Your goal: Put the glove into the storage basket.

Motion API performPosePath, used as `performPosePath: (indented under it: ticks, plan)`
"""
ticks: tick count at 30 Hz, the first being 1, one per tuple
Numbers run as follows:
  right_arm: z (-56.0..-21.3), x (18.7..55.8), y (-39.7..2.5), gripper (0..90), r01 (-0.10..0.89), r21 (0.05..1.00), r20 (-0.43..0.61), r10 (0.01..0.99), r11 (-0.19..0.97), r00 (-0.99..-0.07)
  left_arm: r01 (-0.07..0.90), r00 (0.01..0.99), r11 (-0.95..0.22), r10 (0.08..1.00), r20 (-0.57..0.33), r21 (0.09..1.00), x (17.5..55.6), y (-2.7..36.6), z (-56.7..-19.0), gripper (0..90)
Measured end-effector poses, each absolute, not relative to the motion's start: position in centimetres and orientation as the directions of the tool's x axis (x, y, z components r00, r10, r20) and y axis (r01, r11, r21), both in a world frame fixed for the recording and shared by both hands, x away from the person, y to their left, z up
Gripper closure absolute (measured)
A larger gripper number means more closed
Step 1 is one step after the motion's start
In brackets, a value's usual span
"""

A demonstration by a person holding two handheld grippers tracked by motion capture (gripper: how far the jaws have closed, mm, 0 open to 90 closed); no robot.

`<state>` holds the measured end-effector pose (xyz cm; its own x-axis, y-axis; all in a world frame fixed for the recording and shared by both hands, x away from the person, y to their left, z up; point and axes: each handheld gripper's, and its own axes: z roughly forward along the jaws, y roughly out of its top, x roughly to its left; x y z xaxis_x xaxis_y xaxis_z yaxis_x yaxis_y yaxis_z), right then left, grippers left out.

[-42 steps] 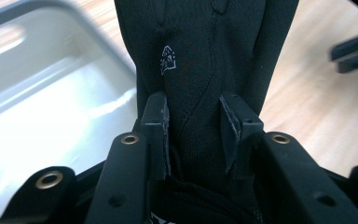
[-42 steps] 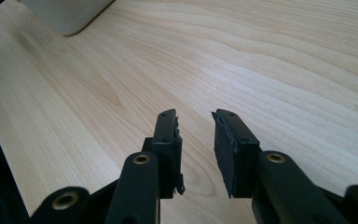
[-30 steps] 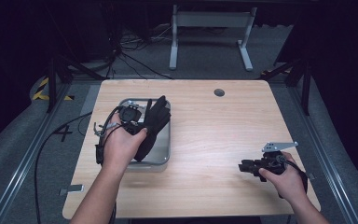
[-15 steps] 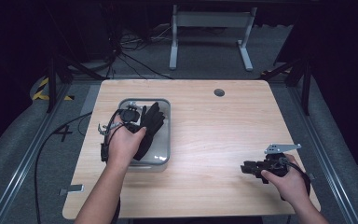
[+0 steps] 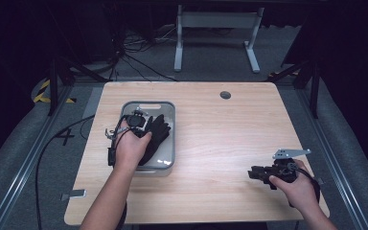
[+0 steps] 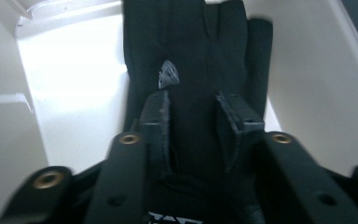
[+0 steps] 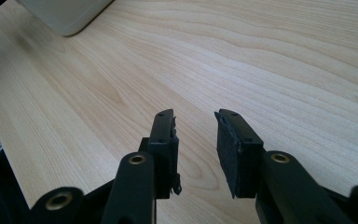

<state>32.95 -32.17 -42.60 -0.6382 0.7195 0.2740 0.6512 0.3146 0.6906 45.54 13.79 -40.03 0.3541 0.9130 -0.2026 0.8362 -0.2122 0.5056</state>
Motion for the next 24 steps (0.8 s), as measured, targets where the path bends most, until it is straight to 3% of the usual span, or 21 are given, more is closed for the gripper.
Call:
performPosePath:
  ticks: [3, 11, 24]
  plan:
    - [-42.6, 33.0, -32.3, 67.8, 0.65, 0.692, 0.273, 0.72, 0.314, -0.638, 0.824, 0.362, -0.206, 0.908, -0.211, 0.528, 45.4, 13.7, -39.9, 49.8]
    - [-42.6, 33.1, -32.3, 66.8, 0.648, 0.693, 0.272, 0.718, 0.315, -0.64, 0.774, 0.428, -0.24, 0.88, -0.205, 0.586, 44.0, 13.3, -38.0, 44.2]
    - [-42.5, 33.6, -32.7, 63.9, 0.649, 0.695, 0.268, 0.727, 0.309, -0.632, 0.686, 0.568, -0.325, 0.798, -0.2, 0.651, 39.8, 13.7, -34.2, 42.2]
